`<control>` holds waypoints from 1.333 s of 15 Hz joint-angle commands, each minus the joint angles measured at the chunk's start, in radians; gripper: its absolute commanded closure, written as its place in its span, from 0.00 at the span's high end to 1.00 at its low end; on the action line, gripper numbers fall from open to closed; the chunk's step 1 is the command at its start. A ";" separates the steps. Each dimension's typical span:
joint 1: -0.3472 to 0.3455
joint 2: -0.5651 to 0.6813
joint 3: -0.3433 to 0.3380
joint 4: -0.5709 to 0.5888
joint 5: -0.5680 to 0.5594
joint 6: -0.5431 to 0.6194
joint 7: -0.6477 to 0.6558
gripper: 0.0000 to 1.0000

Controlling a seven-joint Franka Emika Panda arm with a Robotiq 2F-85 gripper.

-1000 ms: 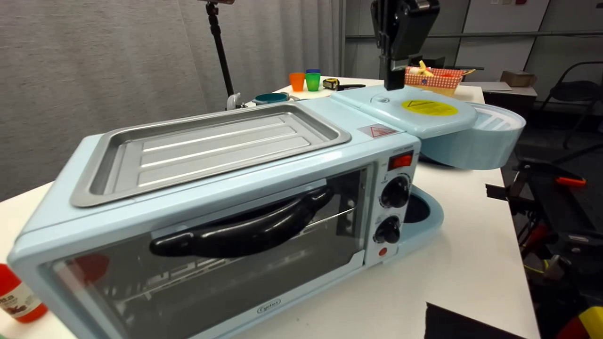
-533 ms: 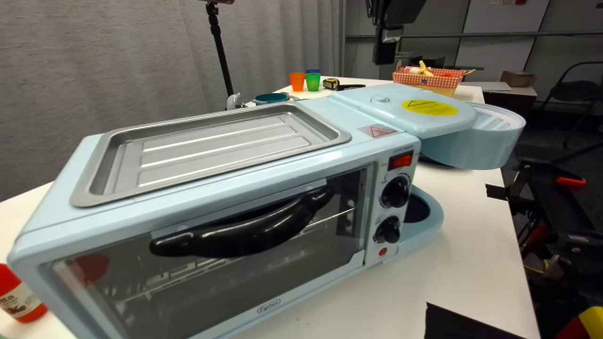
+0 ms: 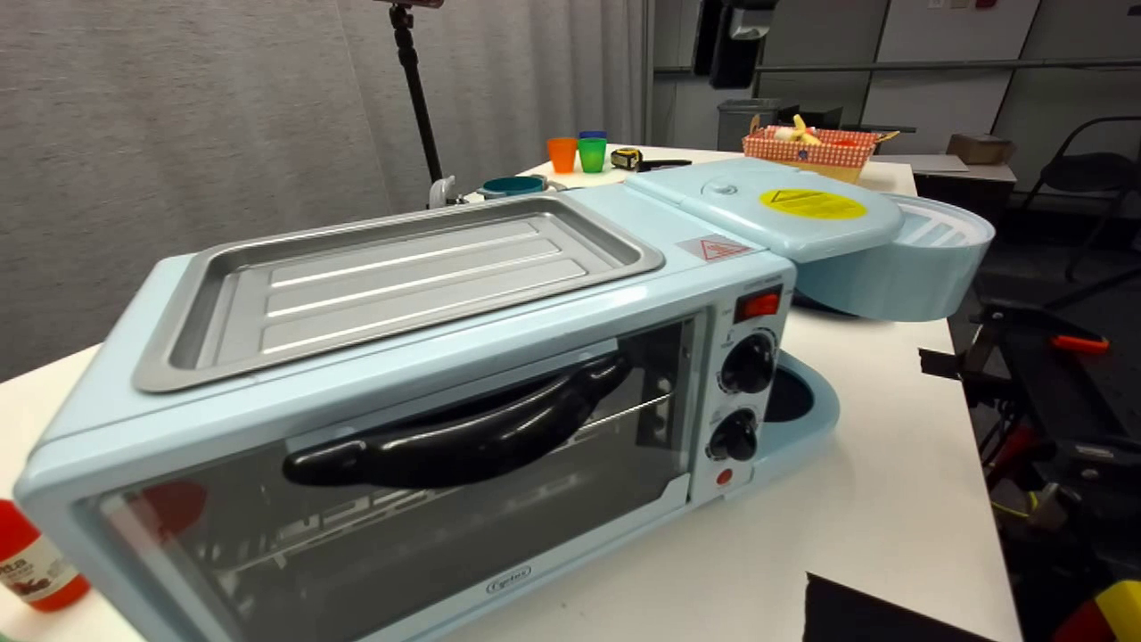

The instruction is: Press the button on the right side of the breakfast station to open the chamber on the right

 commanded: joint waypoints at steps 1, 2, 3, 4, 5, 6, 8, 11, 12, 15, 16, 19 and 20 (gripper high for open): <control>0.014 -0.062 -0.006 -0.051 0.013 0.022 -0.024 0.66; 0.016 -0.070 -0.006 -0.058 0.014 0.021 -0.025 0.72; 0.018 -0.080 -0.007 -0.067 0.016 0.021 -0.025 0.79; 0.020 -0.088 -0.007 -0.075 0.017 0.020 -0.026 0.87; 0.022 -0.097 -0.007 -0.084 0.019 0.019 -0.027 0.94; 0.025 -0.107 -0.008 -0.093 0.021 0.019 -0.028 0.99; 0.028 -0.127 -0.009 -0.111 0.022 0.018 -0.029 1.00; 0.031 -0.158 -0.013 -0.139 0.024 0.017 -0.031 1.00; 0.031 -0.168 -0.014 -0.148 0.024 0.018 -0.029 1.00; 0.021 -0.127 -0.003 -0.115 0.003 -0.002 0.000 1.00; 0.021 -0.132 -0.003 -0.119 0.003 -0.002 0.000 1.00; 0.021 -0.135 -0.003 -0.122 0.003 -0.002 0.000 1.00; 0.021 -0.135 -0.003 -0.122 0.003 -0.002 0.000 1.00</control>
